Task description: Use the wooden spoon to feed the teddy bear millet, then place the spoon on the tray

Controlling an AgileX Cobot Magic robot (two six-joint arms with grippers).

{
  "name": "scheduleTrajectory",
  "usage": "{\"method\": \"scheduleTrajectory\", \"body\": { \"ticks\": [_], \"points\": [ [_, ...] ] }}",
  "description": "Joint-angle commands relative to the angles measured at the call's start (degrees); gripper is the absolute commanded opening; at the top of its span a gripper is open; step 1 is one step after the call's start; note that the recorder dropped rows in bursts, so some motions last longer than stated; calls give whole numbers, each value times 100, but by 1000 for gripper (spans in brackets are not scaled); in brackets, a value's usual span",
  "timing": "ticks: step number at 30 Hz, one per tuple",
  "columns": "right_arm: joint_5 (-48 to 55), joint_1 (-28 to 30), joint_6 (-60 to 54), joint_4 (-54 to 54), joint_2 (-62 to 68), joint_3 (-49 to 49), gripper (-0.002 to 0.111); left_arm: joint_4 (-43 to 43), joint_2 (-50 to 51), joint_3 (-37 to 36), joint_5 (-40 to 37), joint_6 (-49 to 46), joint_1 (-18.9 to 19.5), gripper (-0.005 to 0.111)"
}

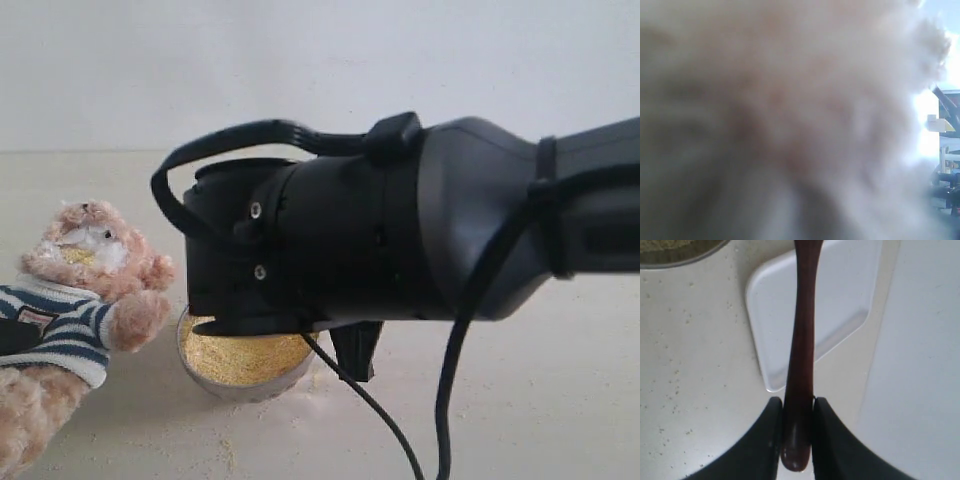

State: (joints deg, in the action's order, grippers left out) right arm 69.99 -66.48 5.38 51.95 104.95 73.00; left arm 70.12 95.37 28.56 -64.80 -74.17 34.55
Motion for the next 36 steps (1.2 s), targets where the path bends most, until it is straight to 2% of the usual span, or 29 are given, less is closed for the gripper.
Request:
{"method": "scheduleTrajectory", "body": {
  "ticks": [1,36],
  "points": [
    [-3,11,-68,189,223,-34,0,100,-9,18,-102,-49,20,5],
    [-3,-284,-93,285,956,-34,0,100,-9,18,-102,-49,20,5]
  ]
}}
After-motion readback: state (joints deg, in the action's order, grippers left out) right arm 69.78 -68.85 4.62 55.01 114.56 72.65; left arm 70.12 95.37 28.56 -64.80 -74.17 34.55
